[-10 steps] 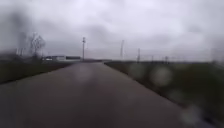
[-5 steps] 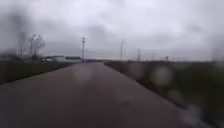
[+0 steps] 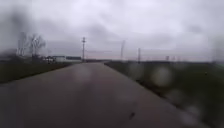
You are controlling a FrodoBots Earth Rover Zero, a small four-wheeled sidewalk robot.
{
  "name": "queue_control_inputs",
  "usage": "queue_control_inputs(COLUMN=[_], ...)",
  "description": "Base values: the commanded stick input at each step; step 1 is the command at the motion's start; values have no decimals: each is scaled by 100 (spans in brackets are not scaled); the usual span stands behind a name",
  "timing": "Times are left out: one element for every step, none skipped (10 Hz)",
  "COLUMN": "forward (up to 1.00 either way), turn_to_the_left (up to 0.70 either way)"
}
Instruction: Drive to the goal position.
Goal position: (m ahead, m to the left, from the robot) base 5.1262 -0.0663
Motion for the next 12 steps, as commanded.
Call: queue_control_inputs(forward=[70,70,70,70,70,70,70,70,70,70,70,70], turn_to_the_left=[0,0,0,0,0,0,0,0,0,0,0,0])
